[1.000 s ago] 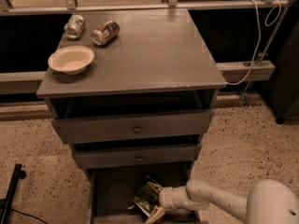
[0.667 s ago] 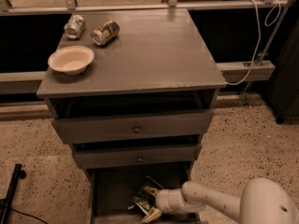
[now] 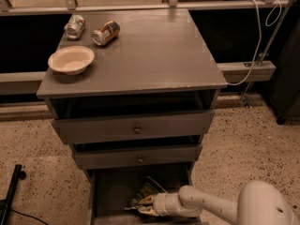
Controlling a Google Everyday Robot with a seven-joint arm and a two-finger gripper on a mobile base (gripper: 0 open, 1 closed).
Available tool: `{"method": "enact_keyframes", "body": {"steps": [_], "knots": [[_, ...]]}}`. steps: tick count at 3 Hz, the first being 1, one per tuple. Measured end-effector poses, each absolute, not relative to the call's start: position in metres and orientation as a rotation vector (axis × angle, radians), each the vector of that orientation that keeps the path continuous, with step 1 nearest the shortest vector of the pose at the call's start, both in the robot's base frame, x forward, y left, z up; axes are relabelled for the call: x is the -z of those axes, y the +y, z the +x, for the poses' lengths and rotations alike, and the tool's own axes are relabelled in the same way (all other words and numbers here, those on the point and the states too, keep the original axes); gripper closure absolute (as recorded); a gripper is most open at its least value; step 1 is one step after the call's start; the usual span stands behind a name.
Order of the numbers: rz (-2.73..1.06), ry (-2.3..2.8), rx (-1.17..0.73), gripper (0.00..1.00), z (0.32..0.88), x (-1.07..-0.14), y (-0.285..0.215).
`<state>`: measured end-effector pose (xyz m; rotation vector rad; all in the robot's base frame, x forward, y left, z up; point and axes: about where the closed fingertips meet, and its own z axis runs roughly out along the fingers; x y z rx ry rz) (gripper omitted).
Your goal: Pick green jalapeno chip bag from bottom drawer and place on counter
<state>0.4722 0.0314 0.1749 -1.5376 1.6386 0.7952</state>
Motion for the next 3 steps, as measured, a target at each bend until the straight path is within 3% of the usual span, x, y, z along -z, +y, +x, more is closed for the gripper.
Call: {"method": "enact_keyframes", "body": {"steps": [1,2,3], "knots": [[-1.552,1.625,-0.768,0.86,0.471,-0.178,0.037],[-1.554,1.427,-0.673,1.00,0.479,-0.264,0.036],[-1.500,1.269,-0.594,1.00,0.489,-0.357,0.008]]}}
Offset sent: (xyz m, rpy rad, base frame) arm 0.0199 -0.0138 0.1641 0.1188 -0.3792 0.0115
